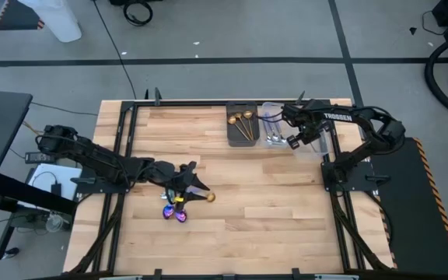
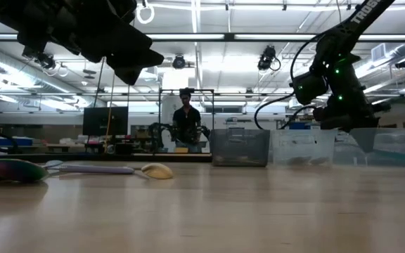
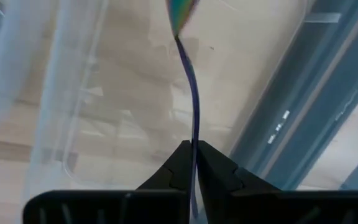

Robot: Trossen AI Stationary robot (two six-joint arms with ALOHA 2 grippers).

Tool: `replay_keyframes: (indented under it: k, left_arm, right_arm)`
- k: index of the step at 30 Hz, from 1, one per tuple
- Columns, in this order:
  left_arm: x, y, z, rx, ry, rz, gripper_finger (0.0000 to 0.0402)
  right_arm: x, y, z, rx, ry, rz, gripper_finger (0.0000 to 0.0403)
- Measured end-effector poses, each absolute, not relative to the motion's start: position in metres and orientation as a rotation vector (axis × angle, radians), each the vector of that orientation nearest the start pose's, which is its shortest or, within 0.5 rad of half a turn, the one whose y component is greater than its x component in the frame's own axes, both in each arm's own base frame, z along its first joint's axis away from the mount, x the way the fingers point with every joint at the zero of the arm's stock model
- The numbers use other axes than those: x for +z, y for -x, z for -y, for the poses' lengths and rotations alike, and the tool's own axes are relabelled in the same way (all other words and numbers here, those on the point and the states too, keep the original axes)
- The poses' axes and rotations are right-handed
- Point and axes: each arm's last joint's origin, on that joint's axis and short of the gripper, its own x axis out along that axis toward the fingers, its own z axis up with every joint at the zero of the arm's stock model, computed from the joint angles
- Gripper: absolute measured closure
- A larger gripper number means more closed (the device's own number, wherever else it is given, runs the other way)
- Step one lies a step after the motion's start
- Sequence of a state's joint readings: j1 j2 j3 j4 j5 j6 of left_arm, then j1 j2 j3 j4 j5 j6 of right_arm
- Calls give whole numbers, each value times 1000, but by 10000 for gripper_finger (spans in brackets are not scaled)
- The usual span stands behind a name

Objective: Sort silverware by color (type)

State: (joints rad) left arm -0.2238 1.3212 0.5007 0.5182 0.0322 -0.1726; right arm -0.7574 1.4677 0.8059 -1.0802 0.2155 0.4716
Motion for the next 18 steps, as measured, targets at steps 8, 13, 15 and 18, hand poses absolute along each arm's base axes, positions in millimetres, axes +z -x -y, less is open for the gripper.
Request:
replay_keyframes:
  k: [8, 13, 15, 18]
  left_arm:
    - [186, -249, 58, -222, 135, -387, 239]
    - [181, -247, 58, -214, 135, -449, 239]
    - [178, -245, 57, -206, 148, -489, 239]
    - [171, -242, 56, -194, 147, -565, 239]
  right_arm:
    - [168, -148, 148, -1103, -797, -1534, 337]
    - [173, -150, 149, -1082, -807, -1531, 323]
    - [177, -152, 150, -1083, -808, -1524, 323]
    - [184, -160, 152, -1081, -799, -1486, 324]
